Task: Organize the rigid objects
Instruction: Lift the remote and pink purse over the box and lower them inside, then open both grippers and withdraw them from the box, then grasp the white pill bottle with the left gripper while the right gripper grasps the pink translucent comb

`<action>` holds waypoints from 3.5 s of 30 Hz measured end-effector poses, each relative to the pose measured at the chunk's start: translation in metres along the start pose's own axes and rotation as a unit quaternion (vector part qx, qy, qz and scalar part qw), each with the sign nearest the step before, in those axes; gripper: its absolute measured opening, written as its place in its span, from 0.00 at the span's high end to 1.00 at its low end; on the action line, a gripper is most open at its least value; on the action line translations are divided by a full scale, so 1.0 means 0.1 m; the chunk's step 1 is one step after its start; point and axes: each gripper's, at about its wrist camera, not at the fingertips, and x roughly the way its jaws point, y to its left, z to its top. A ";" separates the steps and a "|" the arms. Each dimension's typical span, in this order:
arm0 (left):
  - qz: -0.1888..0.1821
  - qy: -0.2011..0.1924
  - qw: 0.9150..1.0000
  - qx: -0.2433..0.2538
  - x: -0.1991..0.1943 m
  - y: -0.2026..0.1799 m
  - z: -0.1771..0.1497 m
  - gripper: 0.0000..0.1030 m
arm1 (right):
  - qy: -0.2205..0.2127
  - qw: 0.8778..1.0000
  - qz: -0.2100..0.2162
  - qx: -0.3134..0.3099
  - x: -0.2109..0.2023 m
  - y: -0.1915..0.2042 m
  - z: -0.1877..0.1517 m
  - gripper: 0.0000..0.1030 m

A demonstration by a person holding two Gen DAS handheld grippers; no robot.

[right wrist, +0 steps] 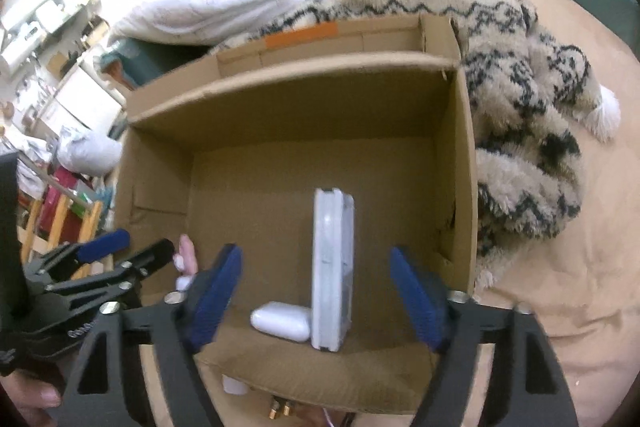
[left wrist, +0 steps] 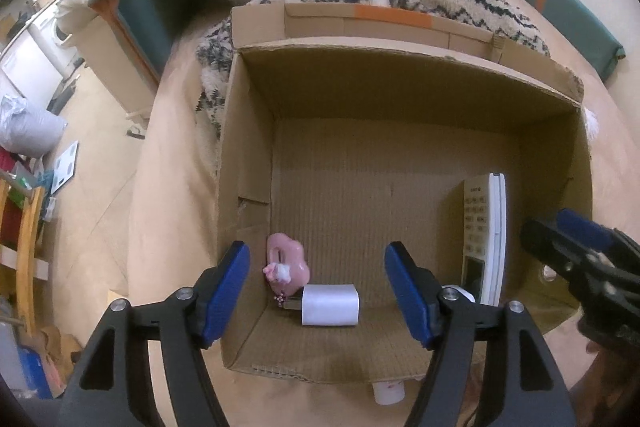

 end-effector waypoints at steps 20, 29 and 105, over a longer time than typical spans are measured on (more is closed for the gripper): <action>0.004 -0.006 1.000 -0.005 -0.08 0.03 0.03 0.35 | -0.010 1.000 0.006 0.000 -0.04 0.03 0.02 0.00; -0.005 -0.003 1.000 -0.008 -0.38 0.18 -0.12 0.35 | -0.020 1.000 -0.013 -0.005 -0.23 0.03 -0.08 0.00; 0.000 0.148 0.989 -0.016 -0.10 0.48 -0.85 0.77 | 0.228 0.970 0.052 0.072 0.45 -0.05 -1.04 0.72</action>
